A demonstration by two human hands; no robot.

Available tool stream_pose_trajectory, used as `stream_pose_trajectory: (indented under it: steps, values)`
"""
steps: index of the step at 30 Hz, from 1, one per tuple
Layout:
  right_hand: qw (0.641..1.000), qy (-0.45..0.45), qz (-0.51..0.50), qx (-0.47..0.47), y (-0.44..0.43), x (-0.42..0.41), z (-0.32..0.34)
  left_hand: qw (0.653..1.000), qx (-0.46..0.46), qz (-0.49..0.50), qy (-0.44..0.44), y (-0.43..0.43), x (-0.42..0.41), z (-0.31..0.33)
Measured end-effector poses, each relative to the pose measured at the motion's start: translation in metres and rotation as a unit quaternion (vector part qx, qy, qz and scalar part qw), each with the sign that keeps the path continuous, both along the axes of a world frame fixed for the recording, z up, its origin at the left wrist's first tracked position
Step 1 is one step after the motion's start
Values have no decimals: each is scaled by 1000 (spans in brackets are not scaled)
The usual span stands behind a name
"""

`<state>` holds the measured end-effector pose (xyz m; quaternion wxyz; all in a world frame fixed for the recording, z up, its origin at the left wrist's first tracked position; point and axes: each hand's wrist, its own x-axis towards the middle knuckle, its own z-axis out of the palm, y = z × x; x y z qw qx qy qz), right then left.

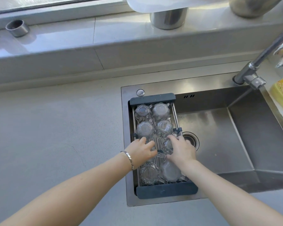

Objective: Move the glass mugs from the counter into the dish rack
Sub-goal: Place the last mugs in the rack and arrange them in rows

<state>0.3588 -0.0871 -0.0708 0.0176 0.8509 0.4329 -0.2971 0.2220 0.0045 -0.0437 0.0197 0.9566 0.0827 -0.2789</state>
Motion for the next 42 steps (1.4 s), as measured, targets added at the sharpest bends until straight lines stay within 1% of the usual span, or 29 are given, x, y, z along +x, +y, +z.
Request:
stream_pose_trajectory:
  steps: [1, 3, 4, 7, 9, 10, 11, 12, 13, 14, 15, 19, 21, 24, 26, 27, 29, 32, 34, 38, 42]
  values:
    - [1000, 6, -5, 6, 0, 2, 3, 1000, 6, -2, -11, -1, -1, 1]
    - [999, 14, -17, 33, -4, 5, 13, 998, 24, -17, -61, -1, -4, -2]
    - [998, 15, -24, 55, -7, 6, 19, 997, 33, -14, -66, 0, -6, -1]
    - [991, 17, -34, 132, -24, 11, 45, 993, 12, 31, -109, 2, -15, -9]
    - [982, 22, -45, 184, -40, 15, 60, 987, -34, 121, -102, 0, -15, -3]
    - [977, 27, -56, 205, -46, 17, 64, 975, -55, 187, -104, -1, -14, -3]
    - [973, 33, -70, 219, -52, 19, 67, 957, -70, 264, -95, -3, -13, -3]
    - [970, 40, -84, 226, -56, 21, 67, 932, -93, 341, -81, -3, -10, -1]
    - [968, 47, -96, 227, -57, 22, 66, 908, -104, 398, -79, -4, -5, -1]
    - [968, 54, -104, 222, -58, 23, 63, 890, -109, 436, -78, -4, 0, 0]
    - [969, 60, -106, 215, -56, 23, 60, 880, -111, 456, -71, -5, 6, -1]
    - [974, 83, -99, 185, -45, 16, 45, 877, -98, 471, -21, -13, 21, -13]
    - [974, 87, -110, 177, -37, 10, 36, 880, -83, 467, -11, -17, 25, -19]
    - [975, 78, -137, 155, -25, -1, 20, 900, -54, 432, -23, -19, 21, -23]
    - [975, 79, -153, 139, -18, -9, 9, 919, -41, 392, -23, -20, 13, -24]
    - [975, 80, -160, 131, -15, -13, 5, 928, -41, 369, -21, -19, 9, -26]
    - [975, 82, -167, 119, -11, -19, -4, 936, -61, 346, -19, -16, 2, -27]
    - [973, 97, -167, 123, -10, -23, -10, 933, -96, 347, -14, -11, 1, -25]
    - [969, 111, -174, 132, -11, -22, -12, 934, -84, 346, -3, -12, 7, -23]
    - [958, 140, -195, 154, -16, -16, -12, 938, -32, 345, 10, -13, 18, -22]
    - [953, 149, -216, 148, -11, -18, -13, 938, -41, 344, -14, -15, 13, -26]
